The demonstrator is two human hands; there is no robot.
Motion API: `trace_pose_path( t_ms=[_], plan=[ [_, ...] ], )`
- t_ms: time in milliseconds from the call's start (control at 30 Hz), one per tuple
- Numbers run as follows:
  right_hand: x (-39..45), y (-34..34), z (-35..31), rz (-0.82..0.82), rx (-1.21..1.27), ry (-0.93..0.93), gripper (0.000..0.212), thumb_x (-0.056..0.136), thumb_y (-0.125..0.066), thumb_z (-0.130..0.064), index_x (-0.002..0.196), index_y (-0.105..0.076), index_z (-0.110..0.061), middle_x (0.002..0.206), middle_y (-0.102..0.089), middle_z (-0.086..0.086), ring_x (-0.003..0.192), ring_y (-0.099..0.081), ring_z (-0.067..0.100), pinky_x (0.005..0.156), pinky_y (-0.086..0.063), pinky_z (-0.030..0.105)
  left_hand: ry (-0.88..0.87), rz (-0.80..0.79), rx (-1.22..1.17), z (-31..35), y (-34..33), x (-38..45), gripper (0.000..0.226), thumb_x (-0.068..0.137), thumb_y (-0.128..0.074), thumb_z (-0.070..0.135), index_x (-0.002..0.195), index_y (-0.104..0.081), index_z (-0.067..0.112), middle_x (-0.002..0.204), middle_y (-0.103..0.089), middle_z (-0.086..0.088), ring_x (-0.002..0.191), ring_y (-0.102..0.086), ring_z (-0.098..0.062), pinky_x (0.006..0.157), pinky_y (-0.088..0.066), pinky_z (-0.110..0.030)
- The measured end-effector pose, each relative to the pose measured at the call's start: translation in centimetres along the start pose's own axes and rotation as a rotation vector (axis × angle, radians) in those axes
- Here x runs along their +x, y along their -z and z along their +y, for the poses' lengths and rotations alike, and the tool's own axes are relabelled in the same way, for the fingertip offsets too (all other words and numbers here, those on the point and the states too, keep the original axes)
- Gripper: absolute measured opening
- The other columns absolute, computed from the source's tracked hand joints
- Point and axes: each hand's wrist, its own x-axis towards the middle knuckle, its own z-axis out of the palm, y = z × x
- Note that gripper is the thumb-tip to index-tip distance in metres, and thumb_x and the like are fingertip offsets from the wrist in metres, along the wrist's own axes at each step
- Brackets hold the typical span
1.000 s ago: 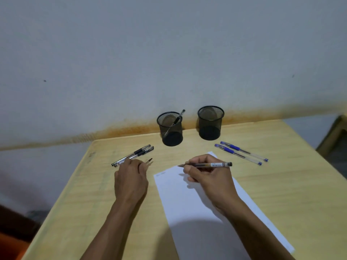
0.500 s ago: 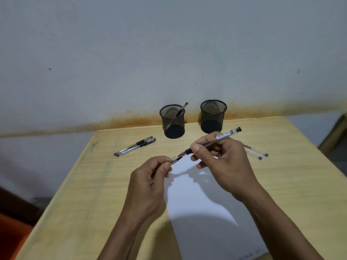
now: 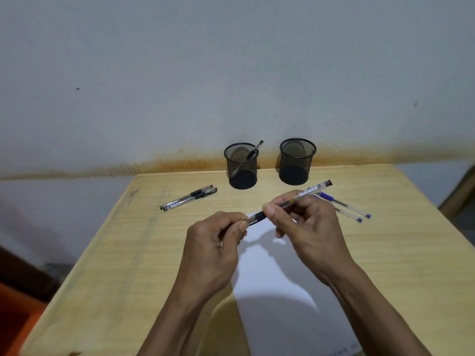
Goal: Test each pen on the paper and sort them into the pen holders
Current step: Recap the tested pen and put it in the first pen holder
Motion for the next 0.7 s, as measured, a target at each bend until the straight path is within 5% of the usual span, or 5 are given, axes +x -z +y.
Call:
trace_pose_path(
  t_ms=[233,333,467,567,700],
  plan=[
    [-0.2,0.6,0.4,0.142,-0.136,-0.14,0.023,0.082,-0.08,-0.036,0.078,-0.073,-0.015,0.064,-0.071,-0.001,0.056,-0.063,0.006,0.057,-0.053,0.021,0.063,0.031,0.081,-0.1,0.7,1.0,0.014,0.09,-0.068,0.014,0.087,-0.076,0.024,0.072,-0.068,0.021,0.071,-0.065,-0.003,0.061,-0.046,-0.012],
    [-0.5,1.2,0.4,0.288,-0.322,0.121,0.014,0.08,-0.084,-0.028,0.078,-0.073,-0.02,0.065,-0.067,-0.01,0.061,-0.062,0.006,0.058,-0.049,0.018,0.073,0.052,0.14,-0.3,1.9,1.6,0.012,0.087,-0.071,0.014,0.088,-0.077,0.025,0.073,-0.069,0.026,0.072,-0.066,0.003,0.063,-0.044,-0.006],
    [0.8,0.4,1.1,0.017,-0.786,0.556,0.021,0.08,-0.085,-0.016,0.101,-0.078,-0.018,0.096,-0.068,-0.004,0.075,-0.06,0.005,0.064,-0.055,0.022,-0.018,0.009,0.266,0.1,1.9,2.3,0.011,0.087,-0.072,0.018,0.09,-0.076,0.027,0.081,-0.071,0.021,0.078,-0.066,0.003,0.068,-0.05,-0.014],
    [1.6,-0.1,2.7,-0.049,-0.952,0.629,0.013,0.085,-0.078,-0.023,0.096,-0.077,-0.018,0.09,-0.069,-0.001,0.079,-0.064,0.014,0.064,-0.058,0.03,-0.062,0.001,0.266,0.4,1.1,2.4,0.009,0.086,-0.072,0.019,0.089,-0.075,0.028,0.082,-0.07,0.019,0.08,-0.064,0.004,0.071,-0.05,-0.016],
    [2.0,0.2,4.5,-0.086,-0.917,0.66,0.018,0.094,-0.062,-0.03,0.094,-0.074,-0.017,0.085,-0.067,-0.003,0.08,-0.056,0.01,0.067,-0.046,0.021,-0.035,-0.01,0.234,0.2,0.1,2.7,0.009,0.087,-0.072,0.024,0.095,-0.076,0.027,0.085,-0.07,0.018,0.083,-0.064,0.004,0.073,-0.05,-0.014]
  ],
)
